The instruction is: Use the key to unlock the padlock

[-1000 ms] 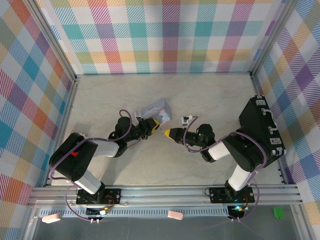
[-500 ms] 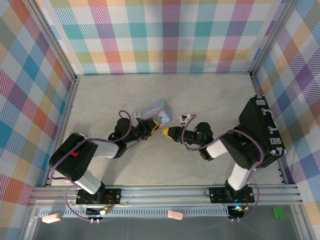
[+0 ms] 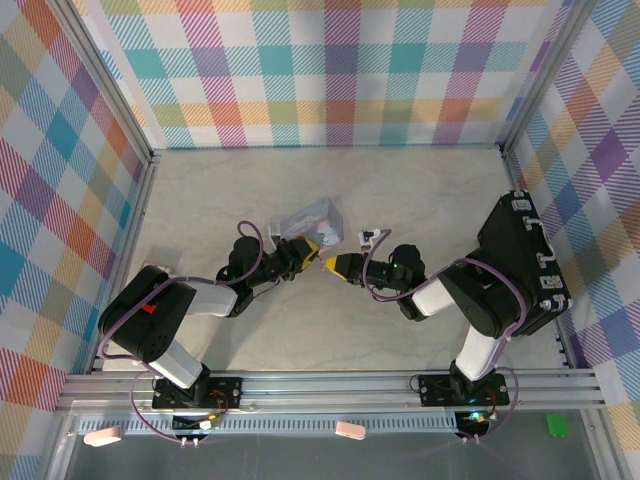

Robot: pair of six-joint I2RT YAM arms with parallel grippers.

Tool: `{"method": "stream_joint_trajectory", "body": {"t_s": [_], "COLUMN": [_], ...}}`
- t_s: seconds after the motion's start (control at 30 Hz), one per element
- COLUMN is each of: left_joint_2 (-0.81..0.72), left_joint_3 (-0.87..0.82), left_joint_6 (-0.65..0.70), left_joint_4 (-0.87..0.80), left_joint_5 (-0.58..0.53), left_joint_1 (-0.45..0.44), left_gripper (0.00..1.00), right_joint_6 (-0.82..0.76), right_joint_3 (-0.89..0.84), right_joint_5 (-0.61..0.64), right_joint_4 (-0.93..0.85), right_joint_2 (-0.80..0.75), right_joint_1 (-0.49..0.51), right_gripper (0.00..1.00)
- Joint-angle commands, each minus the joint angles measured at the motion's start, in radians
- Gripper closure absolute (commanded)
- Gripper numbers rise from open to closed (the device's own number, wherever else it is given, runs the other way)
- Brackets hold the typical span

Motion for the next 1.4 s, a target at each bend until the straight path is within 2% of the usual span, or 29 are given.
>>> {"method": "stream_joint_trajectory", "body": {"t_s": [0.0, 0.67, 1.37], "left_joint_2": [-0.051, -0.061, -0.056], "left_joint_3": [-0.002, 0.007, 0.013], "left_joint_6": [0.008, -0.012, 0.004], "left_joint_4": [0.135, 0.228, 0.210], "left_joint_5": [0.009, 0.043, 0.052], "left_joint_1": [0.001, -0.015, -0.025], "left_gripper": [1.00, 1.00, 1.00], "right_joint_6": [0.006, 0.054, 0.105], "right_joint_3": [0.024, 0.047, 0.045], "right_joint_5": [-0.004, 0.013, 0.020], "right_joint_4": [0.046, 0.046, 0.046], "right_joint_2": [-0.001, 0.050, 0.071], "right_joint_1": [0.015, 0.015, -0.037], "right_gripper": [1.00, 1.00, 1.00]}}
